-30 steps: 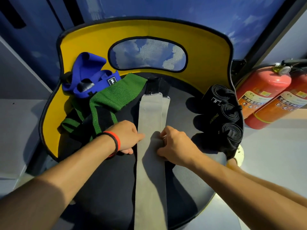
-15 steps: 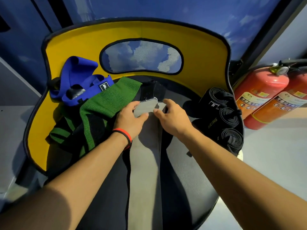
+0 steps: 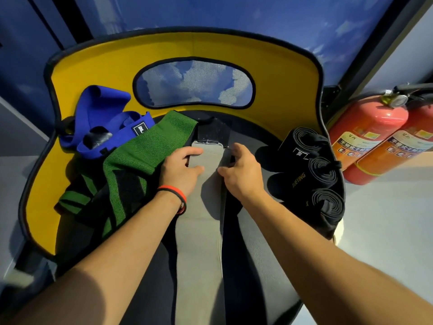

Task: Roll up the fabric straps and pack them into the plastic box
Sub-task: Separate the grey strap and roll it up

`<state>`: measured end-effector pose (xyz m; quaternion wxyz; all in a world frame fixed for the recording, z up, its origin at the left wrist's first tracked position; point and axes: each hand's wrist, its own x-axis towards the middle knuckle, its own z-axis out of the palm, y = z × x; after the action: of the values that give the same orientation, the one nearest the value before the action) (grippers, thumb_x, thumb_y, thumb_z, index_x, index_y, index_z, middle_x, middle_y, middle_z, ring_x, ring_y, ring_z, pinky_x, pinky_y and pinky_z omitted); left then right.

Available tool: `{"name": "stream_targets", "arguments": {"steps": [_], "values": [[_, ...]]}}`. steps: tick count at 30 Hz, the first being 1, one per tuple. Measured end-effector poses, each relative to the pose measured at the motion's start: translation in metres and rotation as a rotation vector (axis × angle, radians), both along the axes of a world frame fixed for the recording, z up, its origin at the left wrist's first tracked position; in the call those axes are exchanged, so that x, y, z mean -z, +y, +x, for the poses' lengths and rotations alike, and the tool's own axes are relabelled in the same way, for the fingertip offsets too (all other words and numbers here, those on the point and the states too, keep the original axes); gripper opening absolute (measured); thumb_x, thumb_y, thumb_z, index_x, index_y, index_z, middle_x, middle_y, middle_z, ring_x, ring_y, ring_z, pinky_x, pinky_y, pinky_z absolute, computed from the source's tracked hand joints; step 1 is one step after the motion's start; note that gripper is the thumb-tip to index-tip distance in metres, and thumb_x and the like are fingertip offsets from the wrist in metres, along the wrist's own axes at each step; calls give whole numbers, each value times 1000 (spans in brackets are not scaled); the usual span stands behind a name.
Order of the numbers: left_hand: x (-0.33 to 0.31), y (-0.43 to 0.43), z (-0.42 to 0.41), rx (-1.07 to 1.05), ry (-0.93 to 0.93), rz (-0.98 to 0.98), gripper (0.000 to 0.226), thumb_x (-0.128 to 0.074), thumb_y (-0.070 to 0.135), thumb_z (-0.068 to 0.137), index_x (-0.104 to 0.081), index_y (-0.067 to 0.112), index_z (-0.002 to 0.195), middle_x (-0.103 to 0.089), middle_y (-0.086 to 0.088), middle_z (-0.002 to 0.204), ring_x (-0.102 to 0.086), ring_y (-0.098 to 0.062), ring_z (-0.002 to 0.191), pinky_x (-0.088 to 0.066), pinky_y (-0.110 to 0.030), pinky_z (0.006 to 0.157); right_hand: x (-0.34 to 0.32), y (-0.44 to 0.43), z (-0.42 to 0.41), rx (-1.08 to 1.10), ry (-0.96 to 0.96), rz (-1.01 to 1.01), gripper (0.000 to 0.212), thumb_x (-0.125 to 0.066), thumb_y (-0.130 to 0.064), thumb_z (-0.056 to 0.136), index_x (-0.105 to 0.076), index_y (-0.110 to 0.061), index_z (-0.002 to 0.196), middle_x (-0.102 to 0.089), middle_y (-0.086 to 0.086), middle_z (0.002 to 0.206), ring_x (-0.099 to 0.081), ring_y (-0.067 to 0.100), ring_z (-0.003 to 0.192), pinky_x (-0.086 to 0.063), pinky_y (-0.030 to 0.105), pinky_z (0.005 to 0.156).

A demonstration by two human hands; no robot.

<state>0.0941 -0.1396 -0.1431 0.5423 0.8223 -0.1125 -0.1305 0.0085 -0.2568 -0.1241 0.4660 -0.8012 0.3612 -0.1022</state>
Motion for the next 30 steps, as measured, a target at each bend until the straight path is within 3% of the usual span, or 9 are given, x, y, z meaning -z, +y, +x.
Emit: {"name": "stream_targets", "arguments": {"steps": [3, 5, 7, 12, 14, 16, 19, 24, 30], "values": [[-3, 1, -2, 30, 7, 0, 45, -72, -7, 79, -70, 30, 105, -66, 12, 113, -59, -8, 111, -42, -13, 94, 2, -3, 1, 18, -1, 56, 71, -71, -7, 85, -39, -19, 148, -65, 1, 130, -63, 24, 114, -51, 35, 92], [-6, 1, -3, 63, 12, -6, 44, -70, -8, 82, -70, 23, 111, -64, 13, 111, -58, 2, 100, -37, 1, 81, 3, -3, 1, 25, -9, 78, 71, -71, -7, 85, -40, -19, 148, -63, -3, 133, -62, 22, 119, -49, 32, 92], [-7, 1, -2, 85, 19, -15, 44, -69, -9, 83, -70, 23, 113, -63, 15, 109, -56, 9, 96, -35, 6, 75, 4, -3, 2, 32, -18, 100, 73, -71, -8, 86, -40, -19, 150, -60, -3, 141, -59, 21, 126, -49, 35, 100], [-5, -2, -2, 151, 60, -76, 49, -66, -13, 82, -69, 29, 107, -67, 13, 112, -63, 12, 98, -46, -6, 87, 3, -3, 4, 27, -29, 113, 71, -72, -11, 88, -41, -18, 152, -55, 0, 148, -52, 20, 135, -43, 37, 111], [-3, -5, -3, 167, 64, -81, 52, -66, -14, 82, -69, 32, 105, -68, 9, 117, -66, -2, 108, -50, -22, 99, 4, -3, 4, 30, -32, 94, 65, -72, -12, 87, -47, -18, 147, -61, 0, 141, -55, 21, 131, -45, 37, 108], [-2, -7, -2, 145, 48, -54, 50, -68, -13, 80, -69, 29, 108, -68, 7, 117, -66, -11, 111, -50, -29, 102, 4, -4, 3, 50, -43, 83, 50, -70, -9, 87, -56, -17, 135, -67, 0, 129, -60, 23, 122, -49, 38, 102], [-3, -9, -1, 107, 78, -33, 50, -69, -13, 79, -68, 23, 113, -68, 1, 116, -68, -14, 107, -52, -29, 98, 7, -6, 1, 60, -67, 71, 42, -69, -6, 87, -60, -18, 126, -69, -2, 121, -63, 22, 115, -50, 37, 97], [-2, -11, 5, 83, 75, 56, 52, -75, -5, 78, -69, 20, 124, -67, 3, 122, -59, -9, 113, -47, -24, 99, 9, -5, 3, 63, -86, 26, 52, -71, -10, 87, -62, -26, 135, -68, -3, 130, -63, 19, 118, -50, 34, 99], [-4, -8, 11, 47, 144, 8, 60, -76, -8, 78, -63, 14, 132, -67, -2, 120, -62, -13, 109, -53, -30, 87, 9, -8, 8, 40, -50, -13, 51, -73, -14, 88, -63, -25, 137, -67, -1, 131, -63, 21, 116, -51, 37, 100]]}}
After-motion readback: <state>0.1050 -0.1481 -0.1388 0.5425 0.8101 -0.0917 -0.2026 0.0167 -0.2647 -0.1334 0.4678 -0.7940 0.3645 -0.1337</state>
